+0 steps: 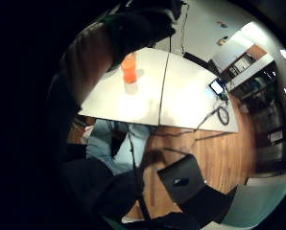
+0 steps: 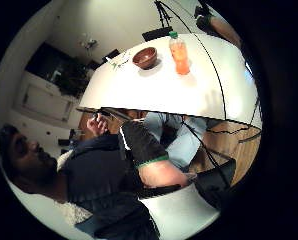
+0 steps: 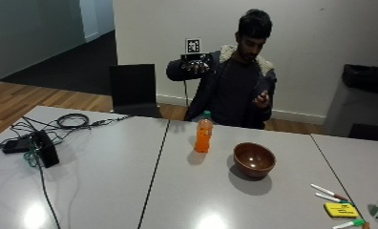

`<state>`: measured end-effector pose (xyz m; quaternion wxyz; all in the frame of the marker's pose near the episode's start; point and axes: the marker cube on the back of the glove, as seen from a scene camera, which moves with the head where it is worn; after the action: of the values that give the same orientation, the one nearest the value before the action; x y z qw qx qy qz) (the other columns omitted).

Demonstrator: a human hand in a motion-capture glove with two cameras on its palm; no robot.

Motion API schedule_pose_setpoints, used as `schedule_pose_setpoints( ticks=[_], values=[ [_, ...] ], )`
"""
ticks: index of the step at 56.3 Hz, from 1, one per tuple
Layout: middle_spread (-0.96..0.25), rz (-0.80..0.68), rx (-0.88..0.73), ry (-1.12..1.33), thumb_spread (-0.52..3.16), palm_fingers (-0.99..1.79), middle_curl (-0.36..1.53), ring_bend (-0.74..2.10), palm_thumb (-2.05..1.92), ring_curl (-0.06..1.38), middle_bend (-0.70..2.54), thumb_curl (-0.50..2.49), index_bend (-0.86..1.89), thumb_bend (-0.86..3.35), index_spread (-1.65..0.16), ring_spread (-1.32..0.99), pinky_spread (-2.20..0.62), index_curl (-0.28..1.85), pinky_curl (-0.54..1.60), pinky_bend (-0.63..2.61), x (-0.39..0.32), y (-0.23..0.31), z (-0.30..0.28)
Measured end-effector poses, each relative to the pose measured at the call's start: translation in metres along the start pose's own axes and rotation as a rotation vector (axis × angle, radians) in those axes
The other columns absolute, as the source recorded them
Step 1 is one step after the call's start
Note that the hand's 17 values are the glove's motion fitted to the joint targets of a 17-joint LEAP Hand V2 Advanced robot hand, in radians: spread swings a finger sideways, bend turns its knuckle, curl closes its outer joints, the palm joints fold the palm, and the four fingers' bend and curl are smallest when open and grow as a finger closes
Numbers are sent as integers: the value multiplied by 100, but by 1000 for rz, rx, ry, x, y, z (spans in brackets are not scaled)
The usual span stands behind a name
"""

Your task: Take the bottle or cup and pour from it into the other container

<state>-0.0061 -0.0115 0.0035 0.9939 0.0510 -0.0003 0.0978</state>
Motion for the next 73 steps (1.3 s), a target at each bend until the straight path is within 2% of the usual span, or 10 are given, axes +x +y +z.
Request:
schedule_pose_setpoints(
  ticks=[15,19,28,38,44,47,51,63,69,73],
  values=[
    [7,-71,-2,13,89,55,21,19,29,14,32,19,23,5,-28,17,31,25,13,25,8,-8,2],
    [7,-1,-34,19,93,55,22,18,30,15,31,22,21,2,-29,18,32,27,14,24,8,-12,2],
    [9,-135,79,68,97,51,26,19,32,17,30,26,15,-2,-25,19,34,28,16,25,22,-43,26],
    [12,-65,-80,67,97,44,28,19,32,19,30,29,13,-3,-22,20,36,27,19,30,29,-61,62],
    [15,-83,53,20,97,39,29,19,31,20,29,31,12,-3,-23,20,37,26,22,35,33,-98,96],
    [16,-13,-55,-11,97,34,30,19,31,20,29,31,10,-3,-23,21,37,25,23,38,35,-101,108],
    [18,45,-148,-69,96,26,30,19,30,21,29,32,8,-3,-22,22,37,23,25,44,38,-109,126],
    [23,118,-68,-435,89,5,31,20,36,21,26,34,8,-2,-17,25,38,19,30,61,53,-177,197],
    [24,-103,69,-665,85,1,32,22,40,22,28,35,10,-2,-16,26,38,17,31,65,53,-216,231],
    [25,38,-26,-814,84,0,32,23,44,22,29,36,11,-2,-15,26,39,17,31,67,38,-232,244]
  ],
)
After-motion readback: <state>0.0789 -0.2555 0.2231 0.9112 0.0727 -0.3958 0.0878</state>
